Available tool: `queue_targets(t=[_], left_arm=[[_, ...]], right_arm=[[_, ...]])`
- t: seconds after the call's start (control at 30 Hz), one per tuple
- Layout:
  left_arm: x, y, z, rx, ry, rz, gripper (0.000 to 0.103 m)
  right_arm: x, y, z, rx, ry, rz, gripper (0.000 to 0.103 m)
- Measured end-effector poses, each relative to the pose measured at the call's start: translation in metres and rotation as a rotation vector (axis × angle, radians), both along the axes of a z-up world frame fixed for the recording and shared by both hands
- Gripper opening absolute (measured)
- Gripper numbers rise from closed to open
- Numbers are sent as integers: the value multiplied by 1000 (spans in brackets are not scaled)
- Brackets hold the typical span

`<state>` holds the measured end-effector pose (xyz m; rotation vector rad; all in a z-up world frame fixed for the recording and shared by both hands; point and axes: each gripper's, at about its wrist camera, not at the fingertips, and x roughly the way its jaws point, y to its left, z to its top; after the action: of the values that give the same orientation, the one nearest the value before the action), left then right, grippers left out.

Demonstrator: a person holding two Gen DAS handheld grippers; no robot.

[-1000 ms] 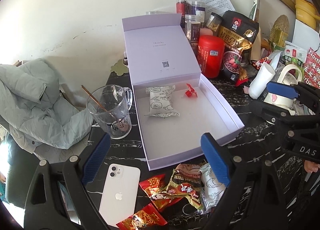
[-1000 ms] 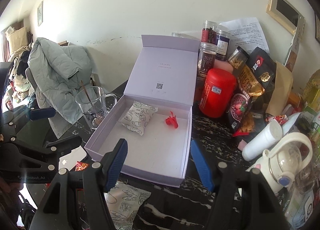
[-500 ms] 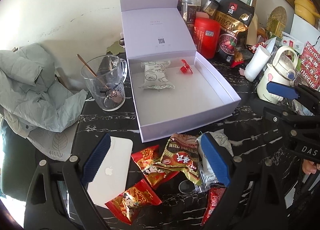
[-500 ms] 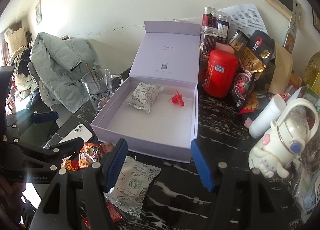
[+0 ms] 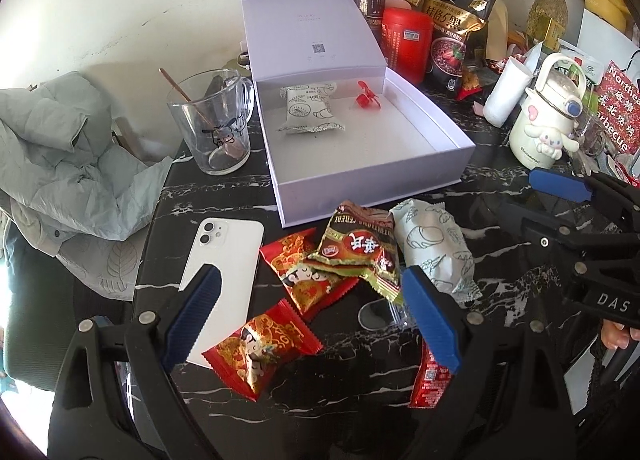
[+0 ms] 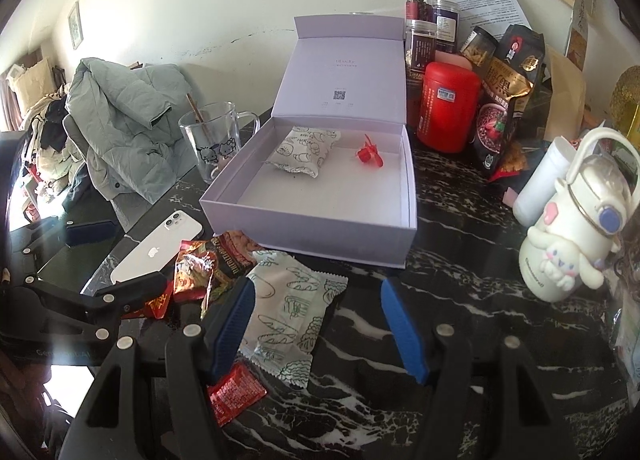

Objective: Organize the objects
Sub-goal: 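Withdraw both open grippers from the lavender box back over the table, then lower the right gripper onto the small red sachet and close it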

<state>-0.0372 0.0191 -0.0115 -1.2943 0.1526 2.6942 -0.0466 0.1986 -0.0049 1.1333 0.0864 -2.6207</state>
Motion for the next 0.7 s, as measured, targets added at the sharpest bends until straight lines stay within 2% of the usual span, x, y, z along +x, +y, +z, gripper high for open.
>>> queue_targets(t=[0.3,0.7], left_arm=[[15,-9,-17,-16,-47,13,92],[22,-30,-41,29,-111,32,91]], right_arm=[[17,-8,-24,-34,-73,-27,67],[35,-18,-46,-83,-153,-73,67]])
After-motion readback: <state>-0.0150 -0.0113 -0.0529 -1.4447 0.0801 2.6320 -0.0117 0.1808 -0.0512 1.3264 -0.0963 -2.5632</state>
